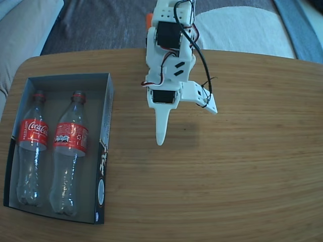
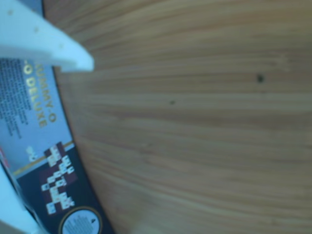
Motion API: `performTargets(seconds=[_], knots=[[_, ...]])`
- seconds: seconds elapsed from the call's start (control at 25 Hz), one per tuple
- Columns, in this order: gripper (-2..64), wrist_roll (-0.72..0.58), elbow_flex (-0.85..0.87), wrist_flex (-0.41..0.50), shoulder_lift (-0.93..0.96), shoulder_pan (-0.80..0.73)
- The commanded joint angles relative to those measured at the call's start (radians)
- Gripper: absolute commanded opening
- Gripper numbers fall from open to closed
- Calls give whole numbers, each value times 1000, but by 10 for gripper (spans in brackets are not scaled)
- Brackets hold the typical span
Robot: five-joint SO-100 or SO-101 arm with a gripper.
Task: Grasp the bottles and put them in the box.
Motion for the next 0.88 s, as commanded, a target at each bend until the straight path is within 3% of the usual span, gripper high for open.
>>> performTargets(seconds=[0.0,0.16,0.24,0.84], knots=[[312,3,-14,-9,17,3],[70,3,-14,-9,17,3],[-9,3,-14,-11,17,3],[-3,2,-12,-18,17,-5]])
